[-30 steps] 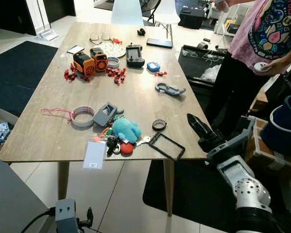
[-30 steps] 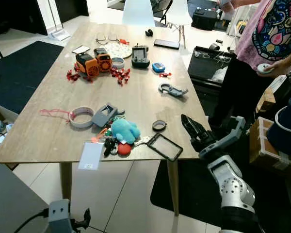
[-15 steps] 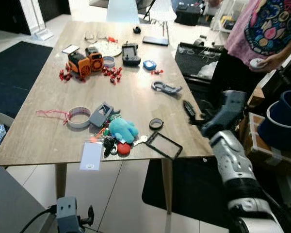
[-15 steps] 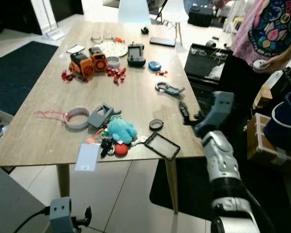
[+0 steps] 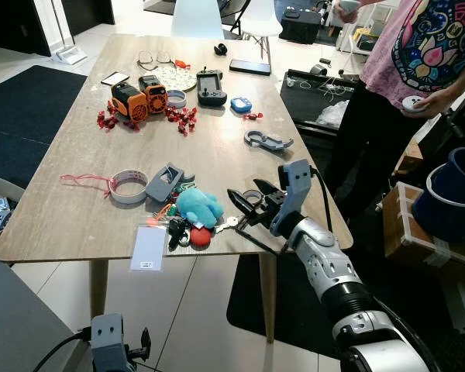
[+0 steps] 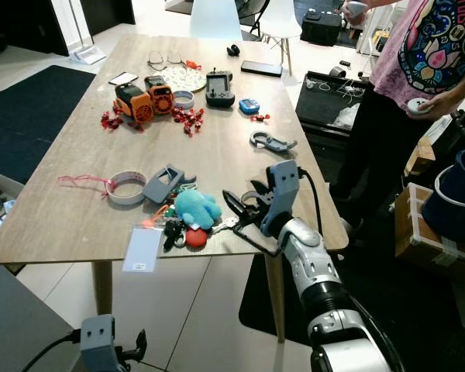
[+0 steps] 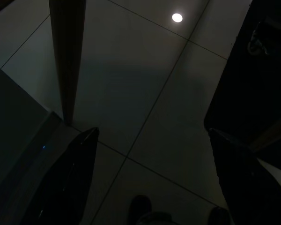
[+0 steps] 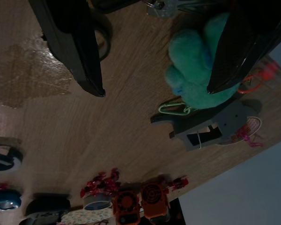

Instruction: Hang keys on a hook

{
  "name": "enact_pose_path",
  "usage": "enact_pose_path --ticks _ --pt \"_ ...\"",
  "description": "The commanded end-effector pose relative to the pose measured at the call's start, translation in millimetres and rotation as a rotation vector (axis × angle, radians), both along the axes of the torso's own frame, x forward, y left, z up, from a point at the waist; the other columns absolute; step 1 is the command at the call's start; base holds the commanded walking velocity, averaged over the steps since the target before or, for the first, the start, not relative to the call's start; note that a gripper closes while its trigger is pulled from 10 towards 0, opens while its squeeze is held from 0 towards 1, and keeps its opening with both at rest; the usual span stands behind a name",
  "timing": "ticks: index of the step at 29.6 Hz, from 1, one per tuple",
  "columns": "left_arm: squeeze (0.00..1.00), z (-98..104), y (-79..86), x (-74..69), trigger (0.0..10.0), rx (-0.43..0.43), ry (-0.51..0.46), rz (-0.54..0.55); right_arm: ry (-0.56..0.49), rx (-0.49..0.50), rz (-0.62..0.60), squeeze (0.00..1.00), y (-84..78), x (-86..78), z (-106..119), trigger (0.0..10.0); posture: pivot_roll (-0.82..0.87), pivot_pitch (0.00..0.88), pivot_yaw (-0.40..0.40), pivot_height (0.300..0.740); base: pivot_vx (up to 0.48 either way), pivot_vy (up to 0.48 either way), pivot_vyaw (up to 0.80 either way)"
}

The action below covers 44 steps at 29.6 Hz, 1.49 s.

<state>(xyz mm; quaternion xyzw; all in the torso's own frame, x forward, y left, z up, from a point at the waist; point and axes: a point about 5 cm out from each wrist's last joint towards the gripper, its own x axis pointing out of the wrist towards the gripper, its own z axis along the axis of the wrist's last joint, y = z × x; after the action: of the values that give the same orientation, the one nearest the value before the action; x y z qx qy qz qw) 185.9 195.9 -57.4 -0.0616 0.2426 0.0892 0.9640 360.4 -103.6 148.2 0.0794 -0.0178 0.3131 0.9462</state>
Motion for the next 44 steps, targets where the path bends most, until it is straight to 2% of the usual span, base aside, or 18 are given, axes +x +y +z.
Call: enact_pose_path --ticks 1,12,13,24,32,44 --pt "0.0 -4.3 -4.1 -6.3 10.0 -0.017 0.021 0.013 0.05 -0.032 -0.005 0.0 -1.2 -0.3 -11.5 10.0 0.04 0.103 -0.082 0.74 0.0 0.0 0.0" --pt "0.0 -4.5 -4.1 -7.3 10.0 -0.02 0.02 0.022 0.083 -0.066 0.019 0.0 -1.3 -6.5 -22.2 10.0 0.04 0.107 -0.086 0.74 0.0 0.0 0.0" --pt "0.0 -4.5 -3.7 -7.7 10.0 -0.02 0.019 0.024 0.084 -0.067 0.022 0.0 -2.9 -11.8 -24.5 10.0 0.04 0.108 -0.084 0.74 0.0 0.0 0.0" --pt "0.0 -4.6 -5.5 -7.0 10.0 -0.022 0.02 0.018 0.117 -0.091 0.021 0.0 -12.1 -25.7 -32.9 10.0 0.03 0.11 -0.078 0.74 0.0 0.0 0.0" --pt "0.0 -4.7 -5.6 -6.7 10.0 -0.023 0.022 0.018 0.133 -0.106 -0.006 0.0 -15.2 -26.1 -33.8 10.0 0.03 0.11 -0.077 0.74 0.0 0.0 0.0" --pt "0.0 -5.0 -4.9 -7.0 10.0 -0.022 0.025 0.018 0.185 -0.123 -0.079 0.0 -13.3 -14.7 -38.7 10.0 0.04 0.114 -0.079 0.74 0.0 0.0 0.0"
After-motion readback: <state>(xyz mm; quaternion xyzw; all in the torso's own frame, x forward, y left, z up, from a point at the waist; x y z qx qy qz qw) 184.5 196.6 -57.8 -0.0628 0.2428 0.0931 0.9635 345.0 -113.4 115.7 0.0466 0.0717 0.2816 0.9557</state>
